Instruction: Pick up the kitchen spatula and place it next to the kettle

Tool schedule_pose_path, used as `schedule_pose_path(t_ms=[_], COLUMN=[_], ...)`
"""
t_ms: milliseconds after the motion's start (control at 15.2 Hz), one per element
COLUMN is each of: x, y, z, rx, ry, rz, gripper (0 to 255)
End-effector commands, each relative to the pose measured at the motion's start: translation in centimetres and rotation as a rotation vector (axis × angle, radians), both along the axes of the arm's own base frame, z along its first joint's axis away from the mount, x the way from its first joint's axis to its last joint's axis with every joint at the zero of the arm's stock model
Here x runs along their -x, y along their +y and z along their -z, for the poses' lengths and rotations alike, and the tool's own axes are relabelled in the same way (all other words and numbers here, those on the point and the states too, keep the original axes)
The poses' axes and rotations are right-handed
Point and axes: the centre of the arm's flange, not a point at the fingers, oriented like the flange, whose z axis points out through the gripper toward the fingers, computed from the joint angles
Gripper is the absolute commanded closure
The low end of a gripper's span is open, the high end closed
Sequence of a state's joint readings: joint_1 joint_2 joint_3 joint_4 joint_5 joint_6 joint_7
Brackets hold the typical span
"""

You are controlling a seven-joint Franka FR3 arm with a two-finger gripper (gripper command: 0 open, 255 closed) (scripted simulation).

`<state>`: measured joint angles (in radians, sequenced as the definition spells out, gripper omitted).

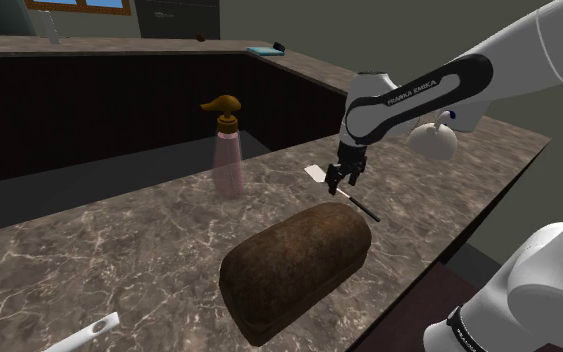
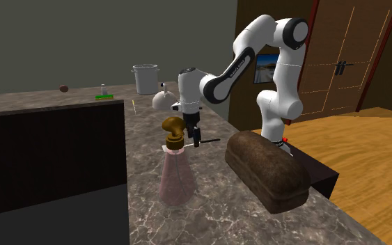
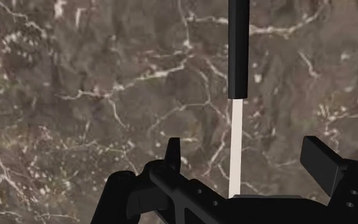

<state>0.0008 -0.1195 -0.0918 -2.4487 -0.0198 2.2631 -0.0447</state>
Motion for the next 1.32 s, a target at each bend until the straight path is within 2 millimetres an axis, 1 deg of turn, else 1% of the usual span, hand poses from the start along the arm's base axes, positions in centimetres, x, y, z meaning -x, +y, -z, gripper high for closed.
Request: schedule_pose_path(t_ms=[0,264,330,924,1254], x=[0.0,0.0,0.0,0.0,0.0], y=[0.0,0.0,0.0,0.0,0.0], z=[0.1,0.1,0.1,0.1,-2.5], rx=[0.000,0.000,0.000,0.000,0.000], ry=[0.000,0.000,0.000,0.000,0.000], rz=[0.000,0.000,0.000,0.000,0.000], gripper=[0,0,255,255,255])
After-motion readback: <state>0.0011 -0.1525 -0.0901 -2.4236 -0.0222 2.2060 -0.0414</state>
